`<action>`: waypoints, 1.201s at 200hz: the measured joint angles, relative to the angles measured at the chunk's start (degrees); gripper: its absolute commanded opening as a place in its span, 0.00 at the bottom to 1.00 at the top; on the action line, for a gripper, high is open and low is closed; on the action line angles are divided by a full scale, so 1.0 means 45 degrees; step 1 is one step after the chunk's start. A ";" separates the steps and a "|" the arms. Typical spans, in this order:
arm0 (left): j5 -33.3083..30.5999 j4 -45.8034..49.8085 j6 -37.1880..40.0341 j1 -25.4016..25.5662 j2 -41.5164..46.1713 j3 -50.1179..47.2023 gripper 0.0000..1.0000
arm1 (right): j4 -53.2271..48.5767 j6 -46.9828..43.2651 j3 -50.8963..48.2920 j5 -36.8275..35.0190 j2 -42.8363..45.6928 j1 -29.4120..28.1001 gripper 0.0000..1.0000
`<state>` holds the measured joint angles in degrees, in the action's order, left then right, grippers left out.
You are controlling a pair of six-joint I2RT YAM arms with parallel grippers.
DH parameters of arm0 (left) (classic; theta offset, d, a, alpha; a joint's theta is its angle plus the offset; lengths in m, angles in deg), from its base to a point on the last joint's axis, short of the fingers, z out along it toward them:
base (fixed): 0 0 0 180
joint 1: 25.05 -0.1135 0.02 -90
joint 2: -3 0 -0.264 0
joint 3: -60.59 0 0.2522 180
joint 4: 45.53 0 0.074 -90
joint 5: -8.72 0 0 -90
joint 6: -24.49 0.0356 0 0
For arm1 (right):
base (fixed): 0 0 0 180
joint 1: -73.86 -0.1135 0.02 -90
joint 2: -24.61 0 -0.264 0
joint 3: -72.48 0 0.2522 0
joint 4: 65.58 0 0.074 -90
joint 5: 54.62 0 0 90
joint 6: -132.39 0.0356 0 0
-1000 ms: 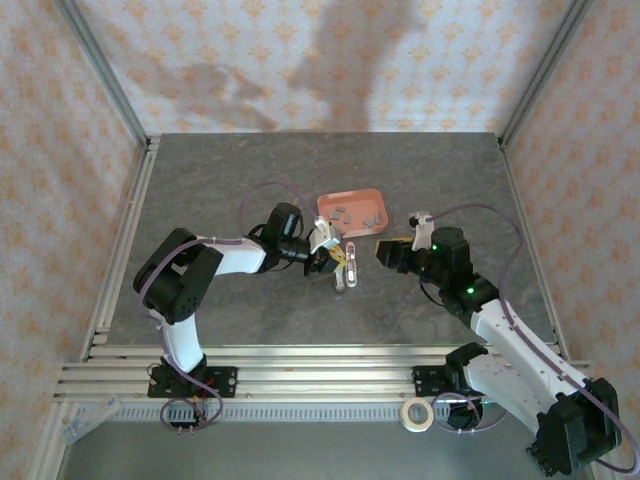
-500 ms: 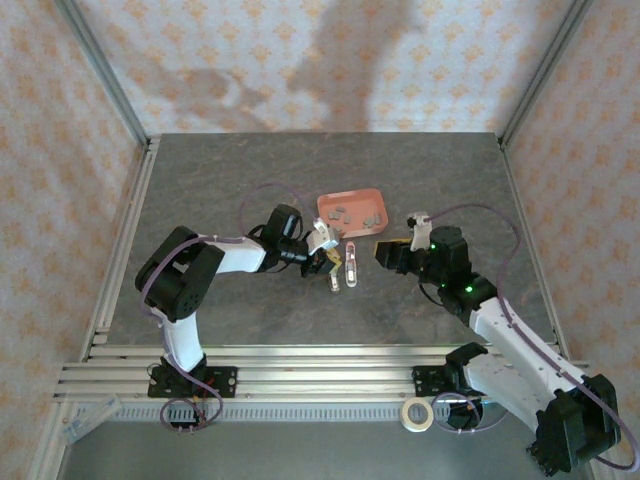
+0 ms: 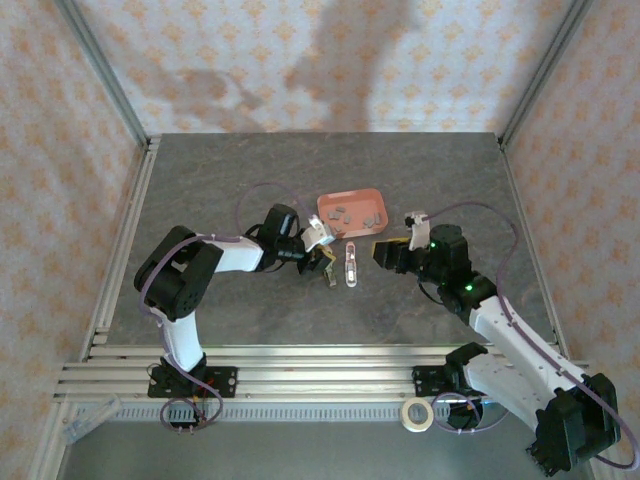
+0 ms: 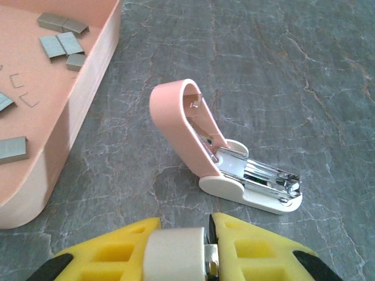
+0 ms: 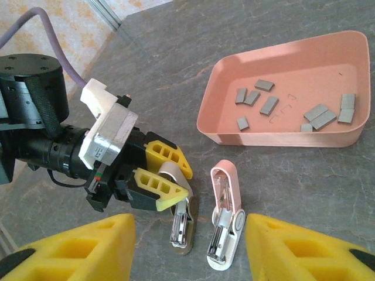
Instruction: Load the staples into the stapler
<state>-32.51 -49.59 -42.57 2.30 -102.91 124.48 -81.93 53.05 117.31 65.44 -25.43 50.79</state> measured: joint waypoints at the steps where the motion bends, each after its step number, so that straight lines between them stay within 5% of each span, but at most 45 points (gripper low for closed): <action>1: 0.0000 0.0000 -0.0005 0.0000 0.0000 0.0000 0.26 | 0.0000 0.0005 0.0005 0.0000 0.0000 0.0000 0.54; 28: -0.0073 0.0000 -0.0102 -0.0034 0.0000 -0.0010 0.28 | -0.0005 -0.0097 0.0155 0.0097 -0.0005 0.0000 0.54; 116: -0.1064 0.0005 -0.0889 -0.0034 0.0699 -0.0160 0.60 | -0.0437 -0.0189 0.0699 0.0578 -0.0398 0.0000 0.58; 187: -0.2977 -0.0005 -0.3099 -0.0034 0.2773 -0.0714 0.74 | -0.1671 -0.0185 0.2181 0.0850 -0.1443 -0.0199 0.59; 240: -0.4915 -0.0019 -0.5566 -0.0034 0.4843 -0.1909 0.83 | -0.3206 -0.0034 0.3351 -0.0272 -0.2263 -0.1831 0.61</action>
<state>-54.63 -49.68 -67.62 2.15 -81.12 115.89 -96.35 52.89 132.39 64.22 -35.62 42.55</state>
